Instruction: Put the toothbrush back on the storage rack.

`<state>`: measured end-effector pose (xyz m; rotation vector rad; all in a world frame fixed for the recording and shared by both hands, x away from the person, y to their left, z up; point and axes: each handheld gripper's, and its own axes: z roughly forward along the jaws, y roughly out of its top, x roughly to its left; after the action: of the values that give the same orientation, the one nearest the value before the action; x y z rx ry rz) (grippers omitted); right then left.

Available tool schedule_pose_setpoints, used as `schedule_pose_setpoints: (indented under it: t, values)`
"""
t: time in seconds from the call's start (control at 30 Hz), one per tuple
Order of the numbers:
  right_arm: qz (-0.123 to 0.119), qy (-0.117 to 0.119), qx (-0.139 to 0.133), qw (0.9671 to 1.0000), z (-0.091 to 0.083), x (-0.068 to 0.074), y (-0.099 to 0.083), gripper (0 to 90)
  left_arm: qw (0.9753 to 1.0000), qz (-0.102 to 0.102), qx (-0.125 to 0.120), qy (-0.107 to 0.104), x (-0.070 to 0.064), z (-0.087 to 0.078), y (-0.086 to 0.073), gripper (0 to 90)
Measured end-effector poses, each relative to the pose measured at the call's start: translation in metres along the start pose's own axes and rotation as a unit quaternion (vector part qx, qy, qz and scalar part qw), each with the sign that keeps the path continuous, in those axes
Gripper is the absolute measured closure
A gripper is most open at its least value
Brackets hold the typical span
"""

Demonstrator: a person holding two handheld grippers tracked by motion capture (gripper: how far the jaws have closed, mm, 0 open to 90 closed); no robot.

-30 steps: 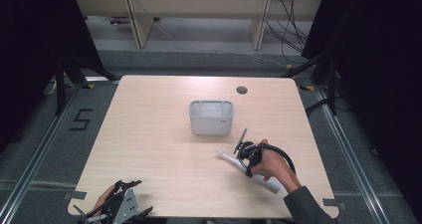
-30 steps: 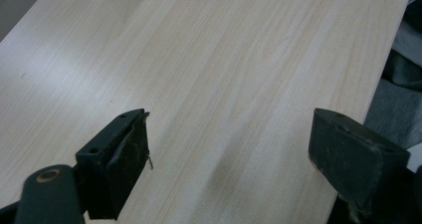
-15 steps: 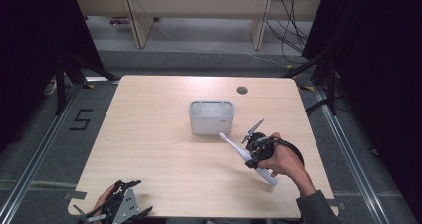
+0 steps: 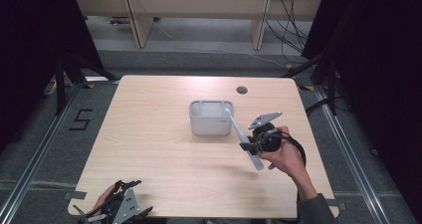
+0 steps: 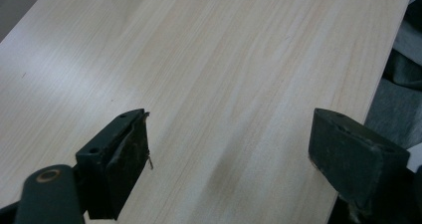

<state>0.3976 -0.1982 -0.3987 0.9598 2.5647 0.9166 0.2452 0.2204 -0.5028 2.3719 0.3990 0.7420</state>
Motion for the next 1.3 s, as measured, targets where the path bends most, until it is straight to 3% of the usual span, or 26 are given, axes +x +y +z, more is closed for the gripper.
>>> schedule_pose_setpoints:
  t: [0.03,0.13,0.17,0.23,0.27,0.37,0.47,0.6,0.63,0.7,0.83,1.0,1.07,1.17,1.2,1.3]
  values:
    - [-0.009,0.008,-0.019,0.9998,-0.002,-0.004,0.002,66.9,1.0,0.0,0.0,0.0,0.0,0.0,0.0,15.6]
    - [-0.004,0.006,-0.043,0.9991,-0.001,-0.004,0.002,66.9,1.0,-0.001,0.001,0.001,0.0,0.001,0.0,15.6]
    - [0.007,0.008,-0.042,0.9991,-0.001,-0.003,0.003,66.9,0.9998,-0.006,-0.007,0.016,-0.002,0.003,0.0,15.6]
    - [0.018,0.005,-0.064,0.9978,-0.001,-0.003,0.006,66.9,0.9999,-0.006,-0.007,0.012,-0.002,0.002,0.0,15.6]
    - [0.018,0.005,-0.064,0.9978,-0.001,-0.003,0.006,66.9,1.0,-0.007,-0.006,0.003,-0.001,0.002,0.0,15.6]
    - [0.008,-0.007,-0.11,0.9939,-0.001,-0.005,0.012,66.9,1.0,-0.002,-0.001,0.0,0.0,0.0,0.0,15.6]
    - [0.021,-0.004,-0.119,0.9927,-0.001,-0.004,0.016,66.9,1.0,-0.002,-0.002,0.0,0.0,0.0,0.0,15.6]
    - [0.014,0.002,-0.138,0.9903,0.001,-0.006,0.022,66.9,1.0,0.0,0.0,0.0,0.0,0.0,0.0,15.6]
    - [0.026,0.01,-0.14,0.9898,0.002,-0.004,0.024,66.9,1.0,0.0,0.0,0.0,0.0,0.0,0.0,15.6]
    - [0.016,0.009,-0.152,0.9882,0.004,-0.005,0.028,66.9,1.0,0.0,0.0,0.0,0.0,0.0,0.0,15.6]
    - [0.031,0.021,-0.16,0.9865,0.006,-0.003,0.035,66.9,1.0,0.0,0.001,0.0,0.0,0.0,0.0,15.6]
    - [0.037,0.022,-0.16,0.9862,0.005,-0.001,0.047,66.9,1.0,0.0,0.0,0.0,0.0,0.0,0.0,15.6]
    - [0.023,0.017,-0.167,0.9856,0.006,-0.003,0.052,66.9,1.0,0.0,-0.001,0.0,0.0,0.0,0.0,15.5]
    - [0.033,0.026,-0.174,0.9839,0.008,-0.004,0.058,66.9,1.0,0.0,-0.001,0.0,0.0,0.0,0.0,15.6]
    - [0.027,0.016,-0.18,0.9831,0.009,-0.005,0.061,66.9,1.0,0.0,-0.001,0.0,0.0,0.0,0.0,15.6]
    - [0.028,0.023,-0.177,0.9835,0.009,-0.006,0.068,66.9,1.0,-0.002,-0.002,-0.001,0.0,0.001,0.0,15.6]
